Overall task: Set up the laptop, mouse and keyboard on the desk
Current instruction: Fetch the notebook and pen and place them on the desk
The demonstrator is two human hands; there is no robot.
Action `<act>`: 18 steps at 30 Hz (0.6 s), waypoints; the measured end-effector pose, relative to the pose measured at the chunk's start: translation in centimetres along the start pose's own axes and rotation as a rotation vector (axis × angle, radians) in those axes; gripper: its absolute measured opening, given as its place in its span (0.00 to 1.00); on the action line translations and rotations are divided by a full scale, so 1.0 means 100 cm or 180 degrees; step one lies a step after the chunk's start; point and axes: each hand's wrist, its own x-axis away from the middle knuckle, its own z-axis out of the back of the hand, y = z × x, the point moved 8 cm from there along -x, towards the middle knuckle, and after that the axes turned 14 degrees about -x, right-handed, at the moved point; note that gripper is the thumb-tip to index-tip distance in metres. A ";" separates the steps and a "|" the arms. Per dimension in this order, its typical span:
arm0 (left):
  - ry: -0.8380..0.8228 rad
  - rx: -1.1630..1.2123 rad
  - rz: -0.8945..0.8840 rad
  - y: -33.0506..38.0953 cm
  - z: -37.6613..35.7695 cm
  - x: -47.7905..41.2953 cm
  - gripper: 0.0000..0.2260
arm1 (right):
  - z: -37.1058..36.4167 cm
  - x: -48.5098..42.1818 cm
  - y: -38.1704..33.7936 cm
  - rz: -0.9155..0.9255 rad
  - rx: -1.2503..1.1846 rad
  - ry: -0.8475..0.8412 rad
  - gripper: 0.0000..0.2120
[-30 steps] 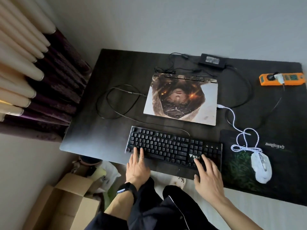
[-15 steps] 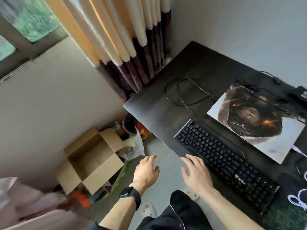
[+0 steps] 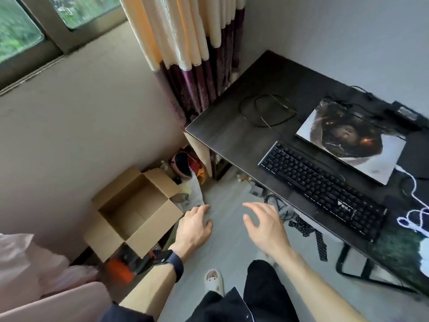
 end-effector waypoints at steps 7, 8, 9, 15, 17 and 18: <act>-0.0124 -0.0244 -0.1058 0.082 -0.005 0.034 0.19 | 0.045 0.120 0.014 -0.0690 -0.0394 0.0978 0.14; -0.0150 -0.0287 -0.1230 0.100 -0.009 0.041 0.18 | 0.055 0.140 0.019 -0.0772 -0.0465 0.1199 0.14; -0.0181 -0.0362 -0.1448 0.124 -0.016 0.052 0.18 | 0.068 0.167 0.026 -0.0869 -0.0529 0.1454 0.14; -0.0312 -0.0659 -0.2373 0.242 -0.059 0.135 0.18 | 0.117 0.322 0.058 -0.1419 -0.0721 0.2566 0.14; -0.0364 -0.0742 -0.2724 0.282 -0.080 0.177 0.17 | 0.127 0.385 0.068 -0.1588 -0.0726 0.2929 0.13; -0.0384 -0.0791 -0.2894 0.300 -0.091 0.201 0.17 | 0.130 0.418 0.072 -0.1659 -0.0736 0.3114 0.13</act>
